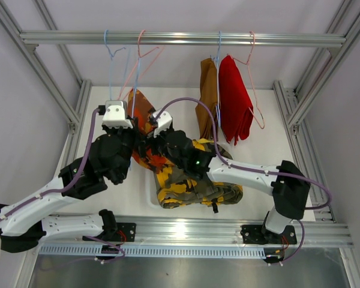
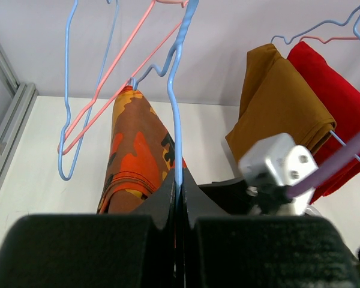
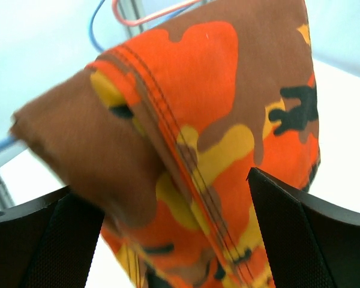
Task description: Remove the trousers from the hanger
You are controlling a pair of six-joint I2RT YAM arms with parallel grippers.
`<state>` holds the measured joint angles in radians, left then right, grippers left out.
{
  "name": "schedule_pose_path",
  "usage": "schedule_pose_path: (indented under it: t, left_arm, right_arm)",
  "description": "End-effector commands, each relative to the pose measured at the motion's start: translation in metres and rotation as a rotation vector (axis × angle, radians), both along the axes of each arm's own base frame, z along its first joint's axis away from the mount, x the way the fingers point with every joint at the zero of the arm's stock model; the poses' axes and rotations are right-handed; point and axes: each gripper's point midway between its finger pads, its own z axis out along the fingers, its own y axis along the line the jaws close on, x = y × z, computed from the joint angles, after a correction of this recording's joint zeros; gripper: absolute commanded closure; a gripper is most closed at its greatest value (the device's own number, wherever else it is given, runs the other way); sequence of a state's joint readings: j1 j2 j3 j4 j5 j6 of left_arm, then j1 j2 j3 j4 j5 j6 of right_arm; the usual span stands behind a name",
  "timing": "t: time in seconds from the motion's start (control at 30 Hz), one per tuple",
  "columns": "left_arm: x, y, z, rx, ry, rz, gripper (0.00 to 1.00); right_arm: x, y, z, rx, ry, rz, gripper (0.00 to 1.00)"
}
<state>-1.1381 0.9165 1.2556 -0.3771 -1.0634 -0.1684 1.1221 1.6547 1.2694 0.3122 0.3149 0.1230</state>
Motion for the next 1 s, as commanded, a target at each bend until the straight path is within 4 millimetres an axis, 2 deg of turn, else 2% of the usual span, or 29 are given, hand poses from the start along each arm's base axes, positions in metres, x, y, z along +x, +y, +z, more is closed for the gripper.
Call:
schedule_pose_path:
  t: [0.0,0.03,0.07,0.13,0.17,0.33,0.37,0.43,0.47,0.5,0.67,0.7,0.73,0.87,0.9,0.97]
  left_arm:
    - [-0.003,-0.004,0.020,-0.089,-0.034,-0.026,0.99]
    - [-0.003,-0.004,0.020,-0.089,-0.034,-0.026,0.99]
    - [-0.002,-0.005,0.020,-0.085,-0.033,-0.025,0.99]
    - [-0.003,-0.005,0.020,-0.083,-0.032,-0.025,0.99]
    - [-0.003,-0.005,0.020,-0.083,-0.033,-0.026,0.99]
    - [-0.002,-0.007,0.018,-0.081,-0.030,-0.030,0.99]
    - [-0.002,-0.007,0.018,-0.082,-0.030,-0.031,0.99]
    - [-0.003,-0.006,0.018,-0.081,-0.028,-0.030,0.99]
    - [-0.003,-0.005,0.024,-0.097,-0.032,-0.031,0.99]
    - [-0.003,-0.006,0.018,-0.079,-0.023,-0.031,0.99]
    - [-0.002,-0.006,0.018,-0.079,-0.023,-0.028,0.99]
    - [-0.002,-0.007,0.017,-0.075,-0.022,-0.026,0.99]
    - [-0.002,-0.006,0.017,-0.073,-0.022,-0.023,0.99]
    - [-0.001,-0.009,0.016,-0.066,-0.020,-0.020,0.99]
    - [0.000,-0.009,0.015,-0.062,-0.019,-0.019,0.99]
    - [0.000,-0.010,0.014,-0.053,-0.019,-0.017,0.99]
  right_arm:
    - [0.021,0.012,0.034,0.093,-0.078,-0.086,0.01]
    - [0.025,0.018,0.026,0.074,-0.080,-0.089,0.00]
    - [0.026,0.022,0.035,0.085,-0.092,-0.089,0.01]
    - [0.028,0.028,0.034,0.071,-0.107,-0.091,0.00]
    - [0.028,0.030,0.040,0.080,-0.118,-0.091,0.00]
    - [0.031,0.026,0.052,0.082,-0.156,-0.119,0.01]
    - [0.031,0.024,0.056,0.090,-0.160,-0.121,0.03]
    - [0.032,0.021,0.057,0.082,-0.175,-0.129,0.23]
    - [0.034,0.018,0.061,0.082,-0.186,-0.141,0.36]
    - [0.035,0.017,0.062,0.083,-0.188,-0.146,0.39]
    - [0.034,0.016,0.072,0.103,-0.201,-0.128,0.55]
    - [0.034,0.015,0.076,0.110,-0.205,-0.125,0.62]
    - [0.032,0.015,0.077,0.112,-0.203,-0.119,0.62]
    - [0.026,0.013,0.084,0.123,-0.199,-0.094,0.83]
    - [0.024,0.012,0.086,0.124,-0.197,-0.085,0.97]
    - [0.020,0.008,0.092,0.131,-0.193,-0.077,1.00]
